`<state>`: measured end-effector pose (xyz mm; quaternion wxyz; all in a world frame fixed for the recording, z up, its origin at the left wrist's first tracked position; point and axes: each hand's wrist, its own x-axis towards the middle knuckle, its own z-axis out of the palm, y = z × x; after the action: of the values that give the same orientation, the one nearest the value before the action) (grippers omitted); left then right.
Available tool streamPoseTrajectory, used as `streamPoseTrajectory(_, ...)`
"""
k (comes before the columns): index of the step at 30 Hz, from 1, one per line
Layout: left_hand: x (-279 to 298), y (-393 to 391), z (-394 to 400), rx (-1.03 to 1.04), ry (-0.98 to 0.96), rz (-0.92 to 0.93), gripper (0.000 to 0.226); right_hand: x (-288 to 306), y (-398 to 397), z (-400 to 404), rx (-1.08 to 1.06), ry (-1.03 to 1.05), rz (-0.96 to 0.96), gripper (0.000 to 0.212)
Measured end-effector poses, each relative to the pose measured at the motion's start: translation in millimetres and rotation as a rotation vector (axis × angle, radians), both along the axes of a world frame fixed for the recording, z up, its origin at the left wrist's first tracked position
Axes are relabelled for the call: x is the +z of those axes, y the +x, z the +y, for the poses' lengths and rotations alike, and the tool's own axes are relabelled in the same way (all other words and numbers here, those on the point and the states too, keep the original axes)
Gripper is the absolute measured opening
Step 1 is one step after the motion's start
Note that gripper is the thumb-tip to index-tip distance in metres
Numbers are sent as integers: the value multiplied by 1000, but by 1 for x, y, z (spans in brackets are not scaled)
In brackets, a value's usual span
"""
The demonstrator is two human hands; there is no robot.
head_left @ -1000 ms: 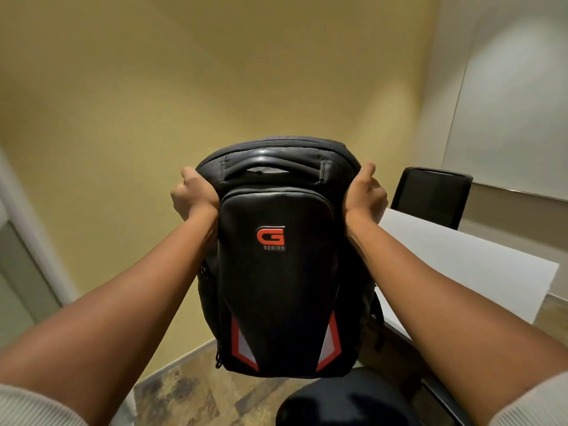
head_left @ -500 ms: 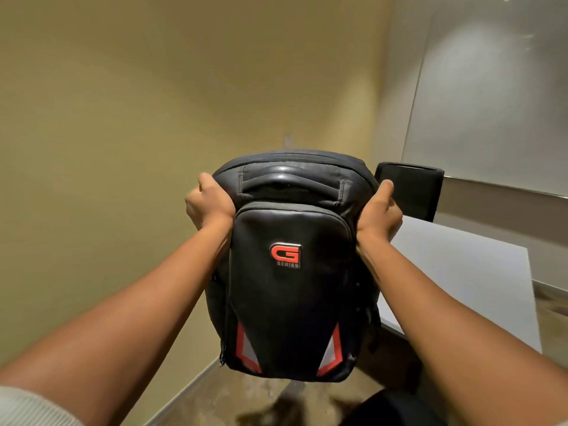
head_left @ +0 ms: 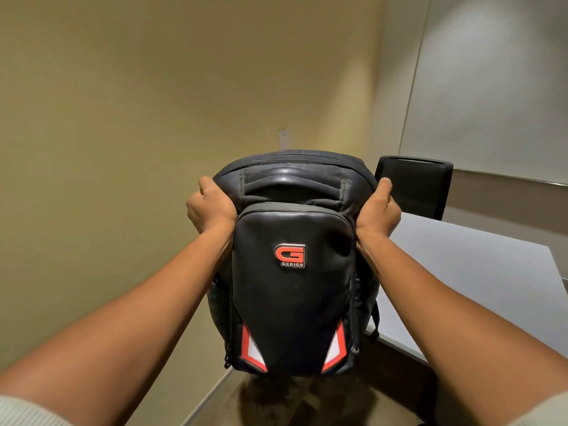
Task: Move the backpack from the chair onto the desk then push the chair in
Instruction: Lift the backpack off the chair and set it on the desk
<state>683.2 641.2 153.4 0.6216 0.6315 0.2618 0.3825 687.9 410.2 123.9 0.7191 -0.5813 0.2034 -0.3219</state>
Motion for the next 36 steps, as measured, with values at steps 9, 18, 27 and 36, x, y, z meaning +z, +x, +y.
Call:
streamPoseTrajectory(9, -16, 144, 4, -4, -180, 7, 35, -2, 180, 6, 101, -11, 80, 46)
streamPoseTrajectory(18, -20, 281, 3, -29, -416, -30, 27, 14, 341, 8, 247, 46, 186, 33)
streamPoseTrajectory(27, -34, 385, -1, -131, -478, -50, 22, -6, 438, 5, 176, 154, 183, 30)
streamPoseTrajectory(36, -58, 469, 0, -169, -464, -14, 27, -35, 524, 4, 153, 214, 192, 30)
